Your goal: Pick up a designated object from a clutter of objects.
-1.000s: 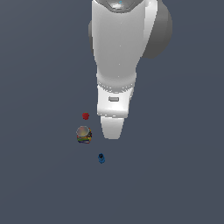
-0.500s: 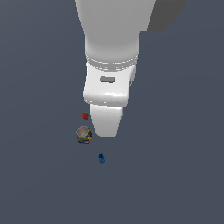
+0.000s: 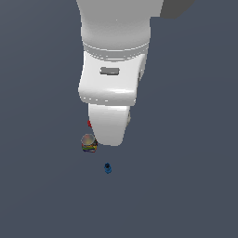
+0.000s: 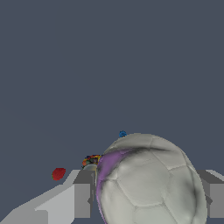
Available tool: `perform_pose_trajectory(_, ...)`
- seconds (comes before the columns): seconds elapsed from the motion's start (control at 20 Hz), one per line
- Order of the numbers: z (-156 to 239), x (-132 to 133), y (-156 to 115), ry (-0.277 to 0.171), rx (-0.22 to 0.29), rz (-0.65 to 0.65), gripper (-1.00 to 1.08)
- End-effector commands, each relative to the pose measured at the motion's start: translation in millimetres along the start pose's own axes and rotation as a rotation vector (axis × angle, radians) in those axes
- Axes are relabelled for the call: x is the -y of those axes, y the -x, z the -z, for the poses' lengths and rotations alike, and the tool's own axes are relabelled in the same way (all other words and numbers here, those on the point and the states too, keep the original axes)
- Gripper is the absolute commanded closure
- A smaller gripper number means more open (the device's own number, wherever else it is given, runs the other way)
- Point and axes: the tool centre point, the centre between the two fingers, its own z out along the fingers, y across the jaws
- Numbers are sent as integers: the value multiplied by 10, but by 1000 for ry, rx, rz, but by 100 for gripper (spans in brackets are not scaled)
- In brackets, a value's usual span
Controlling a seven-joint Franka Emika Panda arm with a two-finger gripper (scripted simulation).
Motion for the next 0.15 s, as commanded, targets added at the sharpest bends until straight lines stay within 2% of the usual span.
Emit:
perform_pose_trajectory(0.0, 31, -14, 1, 1, 0, 0, 108)
perform_pose_trajectory(0.1, 35, -17, 2, 1, 0, 0, 108)
